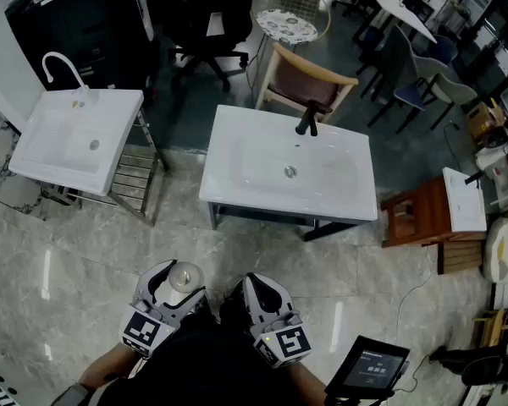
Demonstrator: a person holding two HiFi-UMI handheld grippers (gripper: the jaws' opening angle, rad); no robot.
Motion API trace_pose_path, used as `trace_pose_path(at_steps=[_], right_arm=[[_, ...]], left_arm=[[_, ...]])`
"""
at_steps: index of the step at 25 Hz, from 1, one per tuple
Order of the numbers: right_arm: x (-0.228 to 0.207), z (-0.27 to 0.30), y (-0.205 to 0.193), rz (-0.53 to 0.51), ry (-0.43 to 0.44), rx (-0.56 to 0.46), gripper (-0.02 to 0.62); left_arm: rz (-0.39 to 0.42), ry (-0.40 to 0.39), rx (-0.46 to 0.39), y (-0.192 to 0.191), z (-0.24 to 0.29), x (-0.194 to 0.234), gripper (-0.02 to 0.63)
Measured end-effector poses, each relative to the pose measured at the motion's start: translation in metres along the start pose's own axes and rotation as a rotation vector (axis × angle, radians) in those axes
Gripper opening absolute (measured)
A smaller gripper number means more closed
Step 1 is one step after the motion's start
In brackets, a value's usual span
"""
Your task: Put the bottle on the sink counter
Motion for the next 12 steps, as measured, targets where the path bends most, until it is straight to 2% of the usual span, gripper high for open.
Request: trace_pose_path(at_steps=[5, 12], right_arm=[[0.013, -0.004, -0.002, -0.006, 0.013, -0.014, -0.006], [-0.004, -0.017, 0.006, -0.007, 0.042, -0.039, -0.005]], left_arm=[[0.005, -0.004, -0.006, 0.007, -0.011, -0.001, 0.328], [0.003, 0.028, -0.028, 0.021, -0.001, -0.017, 0.328]])
Point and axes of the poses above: the fingertips, and each gripper's own axes: z forward along the fingers, x to its left, y out of its top, the point moved 3 cm from there along -z, backward along the fingers, and after that the axes turned 4 degrees about -y, right-handed, at the moved point
